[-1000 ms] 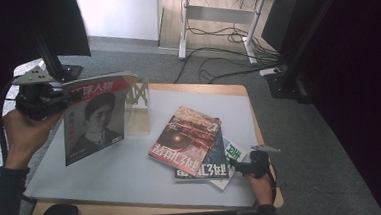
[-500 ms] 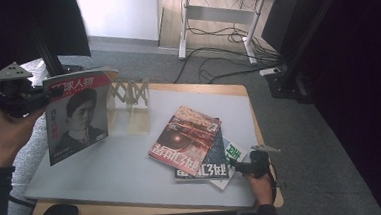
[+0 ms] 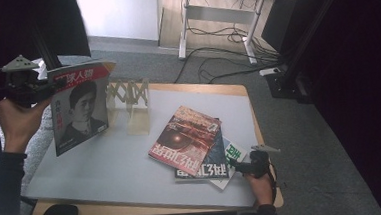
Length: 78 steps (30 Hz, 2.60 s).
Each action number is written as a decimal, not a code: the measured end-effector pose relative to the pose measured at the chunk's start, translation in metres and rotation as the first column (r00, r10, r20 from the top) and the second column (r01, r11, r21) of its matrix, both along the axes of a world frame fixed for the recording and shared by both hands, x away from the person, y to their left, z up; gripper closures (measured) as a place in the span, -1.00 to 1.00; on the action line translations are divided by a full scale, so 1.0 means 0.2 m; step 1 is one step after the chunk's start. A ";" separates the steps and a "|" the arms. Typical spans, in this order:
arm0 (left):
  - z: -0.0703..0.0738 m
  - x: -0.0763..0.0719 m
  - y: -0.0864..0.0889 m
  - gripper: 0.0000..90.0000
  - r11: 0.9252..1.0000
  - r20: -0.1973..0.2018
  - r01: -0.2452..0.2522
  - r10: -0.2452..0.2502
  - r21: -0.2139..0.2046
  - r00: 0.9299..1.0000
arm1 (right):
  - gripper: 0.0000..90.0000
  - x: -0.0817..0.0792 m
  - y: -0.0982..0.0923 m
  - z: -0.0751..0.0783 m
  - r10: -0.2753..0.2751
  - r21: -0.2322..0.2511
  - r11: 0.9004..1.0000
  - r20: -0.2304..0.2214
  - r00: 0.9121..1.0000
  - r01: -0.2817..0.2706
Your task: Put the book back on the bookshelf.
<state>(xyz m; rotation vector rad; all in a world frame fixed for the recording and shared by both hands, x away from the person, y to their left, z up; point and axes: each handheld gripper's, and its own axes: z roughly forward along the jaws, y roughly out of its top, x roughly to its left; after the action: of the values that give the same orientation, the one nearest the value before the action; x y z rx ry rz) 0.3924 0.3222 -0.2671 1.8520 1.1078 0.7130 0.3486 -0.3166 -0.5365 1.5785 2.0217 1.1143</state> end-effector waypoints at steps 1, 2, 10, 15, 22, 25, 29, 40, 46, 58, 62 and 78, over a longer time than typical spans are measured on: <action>0.00 0.01 0.00 0.93 1.000 0.001 -0.003 0.003 -0.002 1.000 | -1.00 0.00 0.00 0.00 0.000 0.000 1.000 0.000 1.000 0.000; 0.00 0.02 -0.01 0.93 1.000 0.004 -0.007 0.007 -0.004 1.000 | -1.00 0.00 0.00 0.00 -0.001 0.001 1.000 -0.001 1.000 0.001; -0.03 0.12 -0.03 0.93 0.999 0.023 -0.028 0.028 -0.020 0.999 | -1.00 0.00 0.00 0.00 -0.001 0.001 1.000 -0.002 1.000 0.001; -0.06 0.17 -0.05 0.93 0.999 0.042 -0.039 0.039 -0.021 0.998 | -1.00 0.00 0.00 0.00 -0.002 0.002 1.000 -0.002 1.000 0.002; -0.14 0.19 -0.04 0.93 0.998 0.062 -0.052 0.053 -0.028 0.997 | -1.00 0.00 0.00 0.00 -0.003 0.002 1.000 0.001 1.000 0.003; -0.17 0.19 -0.02 0.93 0.998 0.072 -0.052 0.055 -0.048 0.996 | -1.00 0.00 0.00 0.00 -0.001 0.002 1.000 -0.001 1.000 0.001; -0.18 0.18 0.00 0.93 0.998 0.059 -0.043 0.046 -0.047 0.997 | -1.00 0.00 0.00 0.00 -0.001 0.002 1.000 -0.001 1.000 0.001; -0.23 0.12 0.09 0.92 0.998 0.013 -0.062 0.062 -0.020 0.998 | -1.00 0.00 0.00 0.00 -0.003 0.003 1.000 0.001 1.000 0.003; -0.25 0.09 0.14 0.92 0.998 -0.003 -0.064 0.064 -0.027 0.998 | -1.00 0.00 0.00 0.00 -0.003 0.003 1.000 0.001 1.000 0.003; -0.28 0.00 0.19 0.88 0.998 -0.044 -0.055 0.057 0.036 0.997 | -1.00 0.00 0.00 0.00 -0.002 0.002 1.000 0.001 1.000 0.002; -0.28 0.00 0.20 0.81 0.997 -0.044 -0.059 0.061 0.044 0.997 | -1.00 0.00 0.00 0.00 -0.002 0.002 1.000 0.002 1.000 0.002; -0.24 0.09 0.17 0.93 0.994 -0.083 -0.107 0.106 -0.009 0.991 | -1.00 0.00 0.00 0.00 -0.002 0.003 1.000 0.001 1.000 0.002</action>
<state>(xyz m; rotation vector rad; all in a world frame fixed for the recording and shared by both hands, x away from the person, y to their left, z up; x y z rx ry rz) 0.4095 0.3558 -0.3153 1.8354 1.2693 0.6929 0.3486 -0.3165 -0.5366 1.5808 2.0179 1.1176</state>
